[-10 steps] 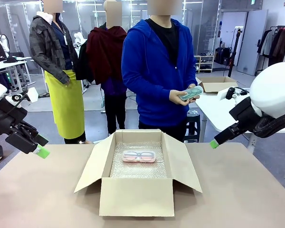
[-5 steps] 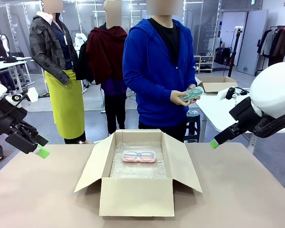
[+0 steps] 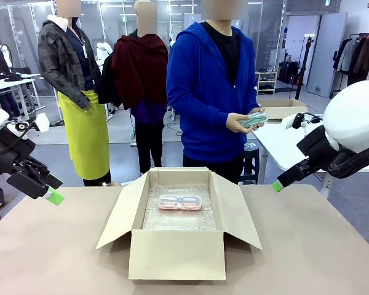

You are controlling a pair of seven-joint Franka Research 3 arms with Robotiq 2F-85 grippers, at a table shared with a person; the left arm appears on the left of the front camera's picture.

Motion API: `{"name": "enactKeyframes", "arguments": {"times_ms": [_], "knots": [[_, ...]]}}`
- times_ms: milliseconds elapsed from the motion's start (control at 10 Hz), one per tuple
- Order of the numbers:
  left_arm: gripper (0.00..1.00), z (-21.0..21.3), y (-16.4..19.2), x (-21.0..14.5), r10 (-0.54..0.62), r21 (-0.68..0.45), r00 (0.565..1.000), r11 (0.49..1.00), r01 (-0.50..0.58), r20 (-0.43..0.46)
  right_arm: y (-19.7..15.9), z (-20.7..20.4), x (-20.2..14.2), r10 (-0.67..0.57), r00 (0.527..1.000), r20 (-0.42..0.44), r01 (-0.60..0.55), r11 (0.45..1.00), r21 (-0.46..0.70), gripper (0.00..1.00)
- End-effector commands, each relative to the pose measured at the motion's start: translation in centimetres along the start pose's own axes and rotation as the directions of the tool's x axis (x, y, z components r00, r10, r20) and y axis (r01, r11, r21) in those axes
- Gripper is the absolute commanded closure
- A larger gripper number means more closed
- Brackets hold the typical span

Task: Pack the glasses set securely to prepare it for shipping.
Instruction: Put the Glasses case from the right side of the table into the Package Box.

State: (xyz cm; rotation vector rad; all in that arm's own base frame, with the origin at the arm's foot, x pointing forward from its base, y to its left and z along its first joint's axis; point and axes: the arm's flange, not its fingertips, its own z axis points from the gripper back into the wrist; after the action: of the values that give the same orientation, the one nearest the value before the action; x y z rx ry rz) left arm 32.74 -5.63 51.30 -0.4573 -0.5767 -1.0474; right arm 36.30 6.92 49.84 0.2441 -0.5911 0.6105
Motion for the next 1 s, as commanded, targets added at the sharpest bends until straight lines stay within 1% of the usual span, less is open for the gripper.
{"name": "enactKeyframes", "arguments": {"times_ms": [0,900], "knots": [[0.00,0.25,0.07,-0.04,-0.017,-0.021,1.000,1.000,0.018,0.014,0.03,0.00,0.04,0.001,1.000,0.001,-0.001,1.000,0.000,0.00],[0.00,0.25,0.07,-0.04,-0.017,-0.021,1.000,1.000,0.018,0.014,0.03,0.00,0.04,0.001,1.000,0.001,-0.001,1.000,0.000,0.00]]}}
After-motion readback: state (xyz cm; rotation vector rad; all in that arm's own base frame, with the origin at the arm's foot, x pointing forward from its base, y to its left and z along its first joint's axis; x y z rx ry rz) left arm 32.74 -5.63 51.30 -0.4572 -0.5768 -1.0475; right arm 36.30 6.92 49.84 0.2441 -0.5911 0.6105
